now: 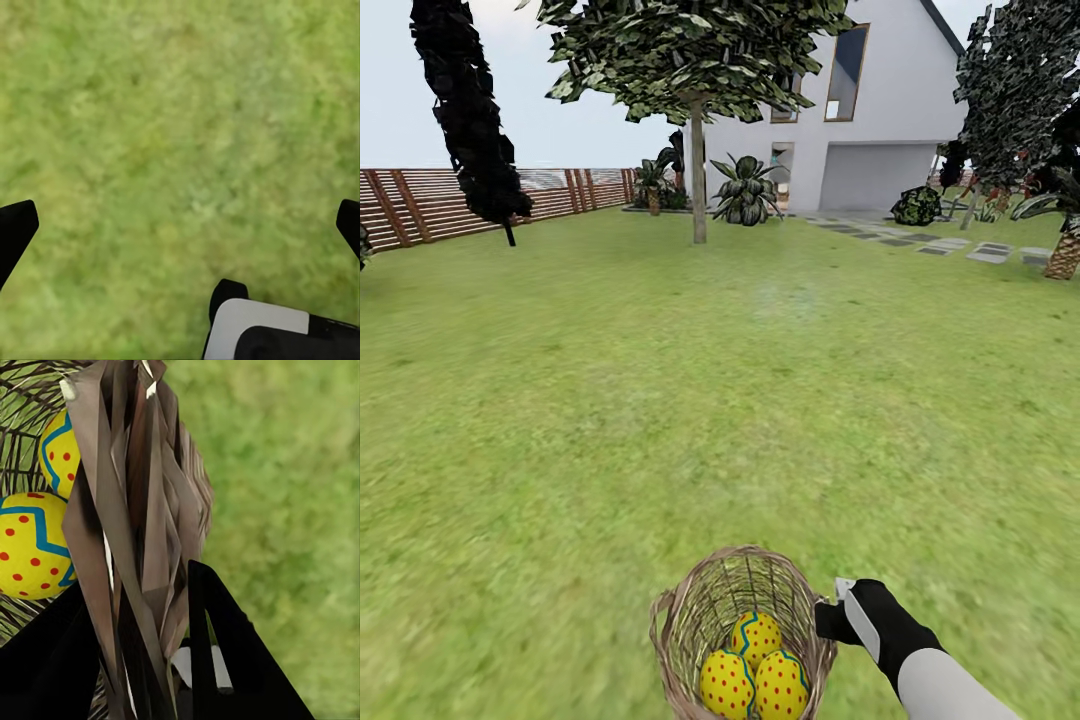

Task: Take the three Easter eggs out of the wicker basket on the lawn in the garden, then place them on the lawn next to a single tree (choose any tree) so that all three eggs are next to the same tree and none are left in the basket.

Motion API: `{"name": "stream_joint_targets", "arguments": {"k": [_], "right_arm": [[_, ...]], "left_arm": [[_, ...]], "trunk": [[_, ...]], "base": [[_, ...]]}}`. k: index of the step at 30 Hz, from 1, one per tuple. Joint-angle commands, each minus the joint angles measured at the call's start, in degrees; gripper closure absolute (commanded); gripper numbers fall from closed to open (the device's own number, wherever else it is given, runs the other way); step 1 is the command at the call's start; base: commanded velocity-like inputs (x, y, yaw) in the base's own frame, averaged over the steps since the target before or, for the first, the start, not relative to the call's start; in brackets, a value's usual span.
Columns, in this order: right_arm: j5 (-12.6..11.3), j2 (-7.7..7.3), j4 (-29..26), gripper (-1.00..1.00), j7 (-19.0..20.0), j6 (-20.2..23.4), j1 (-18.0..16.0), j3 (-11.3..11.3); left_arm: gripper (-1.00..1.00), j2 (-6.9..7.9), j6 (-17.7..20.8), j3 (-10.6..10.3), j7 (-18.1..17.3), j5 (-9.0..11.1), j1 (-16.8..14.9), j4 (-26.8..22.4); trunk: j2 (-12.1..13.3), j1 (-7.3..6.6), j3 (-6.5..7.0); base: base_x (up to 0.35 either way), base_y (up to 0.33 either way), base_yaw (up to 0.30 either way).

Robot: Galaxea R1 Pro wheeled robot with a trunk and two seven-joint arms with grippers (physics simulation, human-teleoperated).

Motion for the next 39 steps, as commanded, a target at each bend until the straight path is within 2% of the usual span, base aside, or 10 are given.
{"name": "stream_joint_targets", "arguments": {"k": [1,20,27,34,39], "right_arm": [[-0.9,0.05,-0.1,1.0,-0.3,0.2,0.0,-0.3],[-0.9,0.14,-0.1,1.0,-0.3,0.2,0.0,-0.3],[-0.9,0.14,-0.1,1.0,-0.3,0.2,0.0,-0.3],[-0.9,0.14,-0.1,1.0,-0.3,0.2,0.0,-0.3],[-0.9,0.14,-0.1,1.0,-0.3,0.2,0.0,-0.3]], "left_arm": [[-1.0,0.01,0.4,0.1,0.0,0.3,0.0,-0.1],[-1.0,0.01,0.4,0.1,0.2,0.3,0.0,0.0],[-1.0,0.05,0.4,0.1,0.1,0.3,0.0,-0.1],[-1.0,0.1,0.4,0.1,0.2,0.2,0.0,0.1],[-1.0,0.11,0.3,0.1,0.1,0.3,-0.1,6.0]], "trunk": [[0.4,-0.22,0.13],[8.0,-4.39,3.54],[8.0,-4.39,3.54],[8.0,-4.39,3.54],[8.0,-4.39,3.54]], "base": [[0.0,0.0,0.0],[0.0,0.0,0.0],[0.023,0.0,0.0],[0.295,0.0,0.0],[0.335,0.0,0.0]]}}
